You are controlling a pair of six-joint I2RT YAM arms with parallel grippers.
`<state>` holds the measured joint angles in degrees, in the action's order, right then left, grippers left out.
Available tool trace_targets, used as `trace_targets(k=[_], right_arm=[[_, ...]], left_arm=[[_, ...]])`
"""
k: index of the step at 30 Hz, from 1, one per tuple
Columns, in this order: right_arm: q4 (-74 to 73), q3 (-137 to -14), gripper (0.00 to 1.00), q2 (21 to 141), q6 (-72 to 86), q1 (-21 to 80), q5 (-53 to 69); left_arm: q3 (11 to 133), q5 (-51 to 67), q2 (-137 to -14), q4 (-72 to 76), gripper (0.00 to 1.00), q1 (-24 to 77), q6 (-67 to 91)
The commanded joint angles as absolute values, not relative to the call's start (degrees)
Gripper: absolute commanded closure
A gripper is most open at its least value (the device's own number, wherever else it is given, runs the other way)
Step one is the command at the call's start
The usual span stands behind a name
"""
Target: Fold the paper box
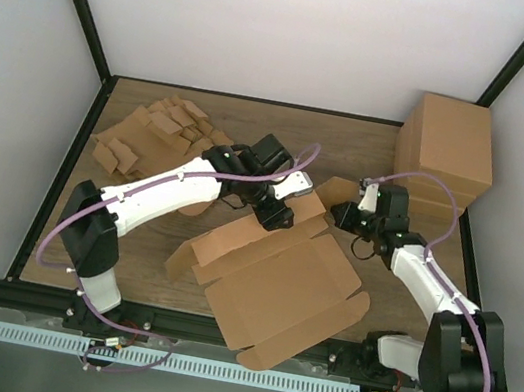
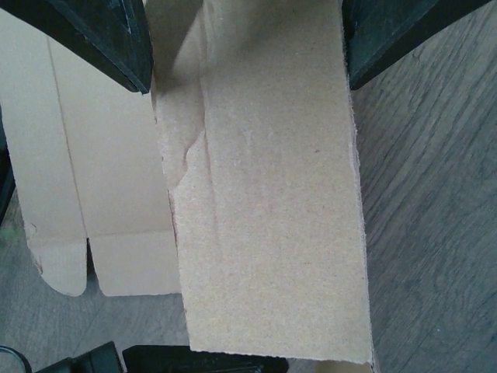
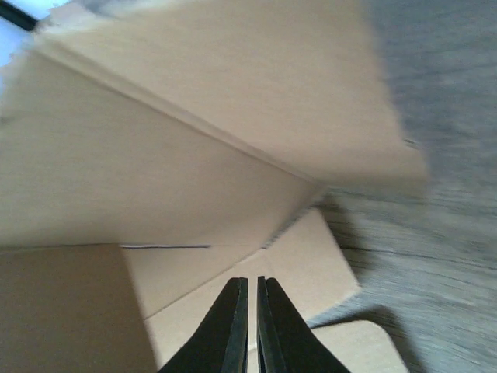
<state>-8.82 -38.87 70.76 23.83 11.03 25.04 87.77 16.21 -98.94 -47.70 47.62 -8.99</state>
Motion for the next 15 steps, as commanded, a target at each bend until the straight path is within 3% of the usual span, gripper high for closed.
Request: trace_targets(k=[1, 15], right_arm=[[-7.8, -37.3, 0.95, 72.9, 22.8, 9.6, 20.5], [5.0, -33.2, 0.99, 83.5, 21.6, 9.7, 15.7]], left_arm=[[87.0, 16.0, -102.1, -51.1, 0.35, 48.1, -8.5], [87.1, 16.2, -101.9, -51.2, 0.35, 48.0, -8.6]])
